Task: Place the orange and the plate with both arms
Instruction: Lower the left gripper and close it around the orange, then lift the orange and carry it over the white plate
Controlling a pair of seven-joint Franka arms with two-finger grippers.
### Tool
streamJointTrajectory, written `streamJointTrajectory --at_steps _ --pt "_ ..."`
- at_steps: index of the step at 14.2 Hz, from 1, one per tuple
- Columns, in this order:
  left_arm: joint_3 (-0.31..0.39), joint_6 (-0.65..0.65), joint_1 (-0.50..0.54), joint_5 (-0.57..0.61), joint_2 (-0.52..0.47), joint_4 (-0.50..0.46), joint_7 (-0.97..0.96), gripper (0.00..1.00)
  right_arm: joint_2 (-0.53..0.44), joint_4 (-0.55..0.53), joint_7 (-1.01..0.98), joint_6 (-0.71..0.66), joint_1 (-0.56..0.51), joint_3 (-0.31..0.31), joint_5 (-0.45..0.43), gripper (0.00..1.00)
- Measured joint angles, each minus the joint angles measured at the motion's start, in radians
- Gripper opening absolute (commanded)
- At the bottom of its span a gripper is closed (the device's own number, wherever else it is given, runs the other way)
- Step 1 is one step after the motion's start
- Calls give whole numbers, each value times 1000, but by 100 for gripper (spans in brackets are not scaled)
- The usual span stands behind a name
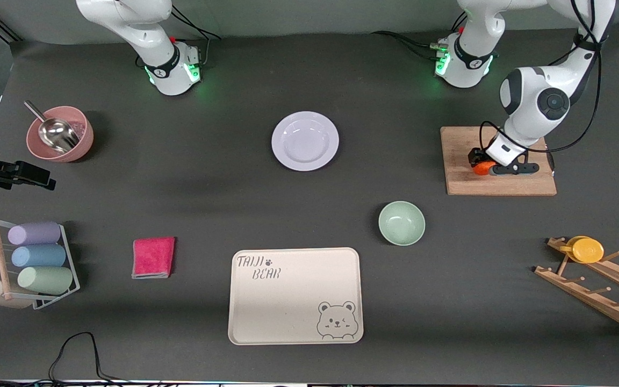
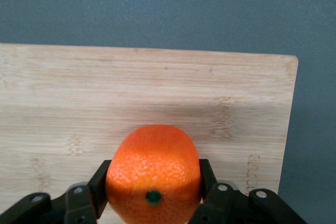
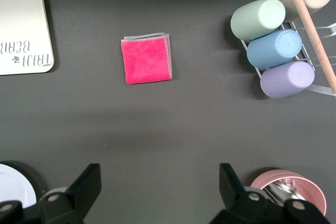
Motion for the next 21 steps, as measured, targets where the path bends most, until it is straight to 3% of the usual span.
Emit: streamJointTrajectory --at_steps 4,6,8,11,13,17,21 --pt "-4 3 -30 0 -6 5 -18 0 0 0 0 0 0 0 0 100" --pt "-8 -64 -69 -1 -36 34 -57 0 0 0 0 0 0 0 0 100" --pt "-16 -258 -139 -6 -99 115 -144 0 0 0 0 0 -1 0 0 100" --pt "-32 -581 -260 -79 -187 313 -286 0 1 0 0 0 -1 0 0 100" --pt "-51 -695 -337 -143 -206 435 -397 0 1 0 0 -1 -1 -1 0 100" --pt "-152 -720 -426 -172 -158 587 -674 0 1 0 0 -1 -2 -1 0 100" --pt "-322 -710 -460 -134 16 785 -981 0 1 0 0 -1 -3 -1 0 100"
